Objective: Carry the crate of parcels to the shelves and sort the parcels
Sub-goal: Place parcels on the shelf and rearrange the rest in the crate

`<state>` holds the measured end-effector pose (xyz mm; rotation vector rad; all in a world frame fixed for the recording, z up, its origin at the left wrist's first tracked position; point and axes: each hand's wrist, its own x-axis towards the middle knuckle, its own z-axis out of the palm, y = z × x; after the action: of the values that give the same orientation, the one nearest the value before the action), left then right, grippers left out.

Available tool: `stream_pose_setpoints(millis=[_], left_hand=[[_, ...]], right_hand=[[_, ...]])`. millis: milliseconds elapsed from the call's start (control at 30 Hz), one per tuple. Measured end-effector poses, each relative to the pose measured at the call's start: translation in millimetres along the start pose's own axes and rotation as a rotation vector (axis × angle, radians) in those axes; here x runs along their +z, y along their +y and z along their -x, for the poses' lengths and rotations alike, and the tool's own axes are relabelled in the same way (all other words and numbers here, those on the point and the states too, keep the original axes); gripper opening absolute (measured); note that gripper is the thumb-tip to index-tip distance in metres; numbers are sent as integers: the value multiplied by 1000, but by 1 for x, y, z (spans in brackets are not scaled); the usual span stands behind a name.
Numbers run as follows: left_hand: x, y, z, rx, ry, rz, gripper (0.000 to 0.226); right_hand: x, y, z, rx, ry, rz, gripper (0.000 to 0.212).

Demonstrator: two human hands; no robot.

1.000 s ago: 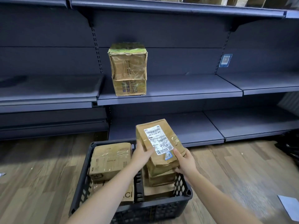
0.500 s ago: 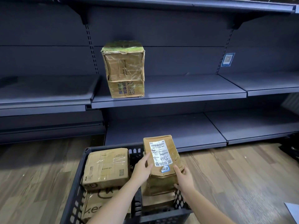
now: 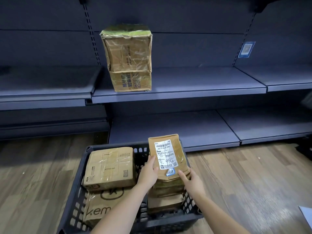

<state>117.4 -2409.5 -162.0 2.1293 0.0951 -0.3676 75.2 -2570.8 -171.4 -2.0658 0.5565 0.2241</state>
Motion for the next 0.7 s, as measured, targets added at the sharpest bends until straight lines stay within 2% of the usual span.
stream_pose_setpoints(millis=[100, 200, 400, 500, 700], left_hand=[[-2, 5, 6, 22, -4, -59, 60], [-9, 6, 13, 20, -32, -67, 60], [-44, -11, 28, -86, 84, -69, 51], [-66, -27, 34, -154, 185, -62, 45], [-113, -65, 39, -293, 330, -109, 38]], right_hand=[[-1, -5, 6, -6, 121, 246, 67], [-4, -12, 12, -37, 168, 334, 71], [2, -41, 22, -342, 306, 588, 47], [26, -65, 29, -489, 265, 587, 46], [92, -89, 41, -640, 115, 543, 46]])
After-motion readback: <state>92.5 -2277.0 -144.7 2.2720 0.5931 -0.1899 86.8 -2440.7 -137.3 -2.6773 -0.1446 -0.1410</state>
